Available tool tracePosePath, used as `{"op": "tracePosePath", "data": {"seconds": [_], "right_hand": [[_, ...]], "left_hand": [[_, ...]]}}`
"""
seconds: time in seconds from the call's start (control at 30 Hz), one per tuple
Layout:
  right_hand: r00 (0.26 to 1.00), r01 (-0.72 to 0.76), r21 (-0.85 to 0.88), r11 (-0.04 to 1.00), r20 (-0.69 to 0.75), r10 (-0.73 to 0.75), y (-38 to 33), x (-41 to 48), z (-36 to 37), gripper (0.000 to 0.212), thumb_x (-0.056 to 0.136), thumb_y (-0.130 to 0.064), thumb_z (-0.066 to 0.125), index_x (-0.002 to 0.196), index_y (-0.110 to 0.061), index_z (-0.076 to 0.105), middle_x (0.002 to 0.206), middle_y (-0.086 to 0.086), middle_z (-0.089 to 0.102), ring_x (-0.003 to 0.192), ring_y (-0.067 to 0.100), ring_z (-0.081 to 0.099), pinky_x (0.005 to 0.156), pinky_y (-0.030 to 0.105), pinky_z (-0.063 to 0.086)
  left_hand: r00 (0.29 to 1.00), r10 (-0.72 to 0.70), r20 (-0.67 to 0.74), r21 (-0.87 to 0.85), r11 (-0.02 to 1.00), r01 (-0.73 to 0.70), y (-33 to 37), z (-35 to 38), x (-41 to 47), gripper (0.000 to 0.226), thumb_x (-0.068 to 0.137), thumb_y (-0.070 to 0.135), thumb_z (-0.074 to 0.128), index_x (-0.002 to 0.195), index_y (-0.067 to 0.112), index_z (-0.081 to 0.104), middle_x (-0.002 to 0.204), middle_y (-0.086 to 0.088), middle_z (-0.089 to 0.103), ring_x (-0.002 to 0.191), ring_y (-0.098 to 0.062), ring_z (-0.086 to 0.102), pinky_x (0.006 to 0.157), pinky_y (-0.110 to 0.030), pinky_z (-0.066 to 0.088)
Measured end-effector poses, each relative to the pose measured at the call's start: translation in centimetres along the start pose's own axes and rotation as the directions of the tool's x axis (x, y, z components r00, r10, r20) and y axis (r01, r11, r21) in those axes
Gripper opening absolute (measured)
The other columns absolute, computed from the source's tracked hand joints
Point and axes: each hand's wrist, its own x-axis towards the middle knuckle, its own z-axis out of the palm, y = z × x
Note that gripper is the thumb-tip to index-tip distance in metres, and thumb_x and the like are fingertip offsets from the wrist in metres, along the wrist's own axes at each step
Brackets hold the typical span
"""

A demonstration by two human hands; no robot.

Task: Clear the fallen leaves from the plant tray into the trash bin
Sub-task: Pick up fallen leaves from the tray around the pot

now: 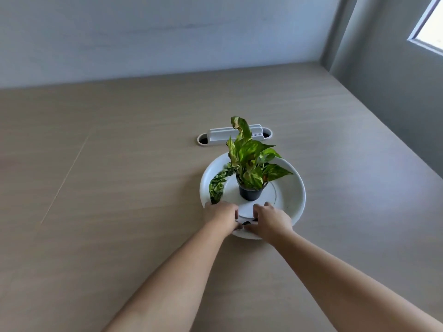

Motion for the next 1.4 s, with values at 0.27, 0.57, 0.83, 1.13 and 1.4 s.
{"op": "tracePosePath", "data": {"seconds": [0.27, 0.57, 0.83, 1.13, 1.4], "right_hand": [[0.999, 0.031, 0.187, 0.982, 0.02, -0.035, 0.3, 1.9, 0.4, 0.01, 0.077, -0.003, 0.061, 0.083, -0.011, 0.063, 0.088, 0.006, 0.05, 0.082, 0.032, 0.062, 0.066, 0.035, 0.05], [0.999, -0.003, 0.426, 0.905, 0.036, -0.013, 2.8, 2.8, -1.8, 0.02, 0.076, 0.005, 0.059, 0.07, -0.011, 0.068, 0.068, 0.005, 0.068, 0.058, 0.015, 0.059, 0.055, 0.017, 0.049], [0.999, -0.009, 0.499, 0.867, 0.035, -0.01, 3.1, 2.6, -4.9, 0.018, 0.074, -0.001, 0.07, 0.064, -0.015, 0.068, 0.056, -0.003, 0.063, 0.049, 0.003, 0.059, 0.052, 0.011, 0.048], [0.993, -0.103, 0.53, 0.842, 0.0, 0.121, 5.9, -0.1, -5.3, 0.018, 0.074, 0.001, 0.067, 0.065, -0.015, 0.069, 0.067, 0.006, 0.068, 0.053, 0.012, 0.061, 0.058, 0.024, 0.052], [0.91, -0.25, 0.641, 0.726, -0.099, 0.402, 17.8, -8.0, -6.2, 0.034, 0.072, 0.003, 0.065, 0.053, -0.024, 0.061, 0.051, -0.002, 0.061, 0.038, 0.0, 0.055, 0.042, 0.014, 0.044]], "left_hand": [[1.0, -0.004, 0.011, -0.136, 0.991, 0.005, -0.8, -0.1, 1.1, 0.018, 0.079, 0.0, 0.059, 0.088, 0.007, 0.072, 0.1, -0.01, 0.071, 0.092, -0.029, 0.067, 0.073, -0.028, 0.047], [0.988, -0.045, -0.146, -0.372, 0.928, -0.013, -1.9, -0.3, 1.0, 0.014, 0.081, 0.004, 0.062, 0.087, 0.005, 0.075, 0.097, -0.006, 0.076, 0.095, -0.019, 0.068, 0.082, -0.026, 0.053], [0.97, -0.152, -0.19, -0.54, 0.841, 0.026, -2.7, -1.7, -0.2, 0.006, 0.079, 0.008, 0.071, 0.083, 0.009, 0.075, 0.091, -0.004, 0.075, 0.081, -0.011, 0.061, 0.072, -0.022, 0.047], [0.982, -0.063, -0.18, -0.562, 0.826, -0.05, 0.3, -1.2, -0.5, 0.005, 0.078, 0.007, 0.071, 0.076, 0.009, 0.075, 0.08, -0.001, 0.073, 0.075, -0.009, 0.062, 0.069, -0.019, 0.048], [0.96, 0.228, -0.164, -0.477, 0.833, -0.279, 13.2, 0.3, -2.3, 0.005, 0.074, 0.009, 0.073, 0.073, 0.013, 0.075, 0.077, -0.006, 0.076, 0.067, -0.01, 0.062, 0.067, -0.02, 0.048]]}}
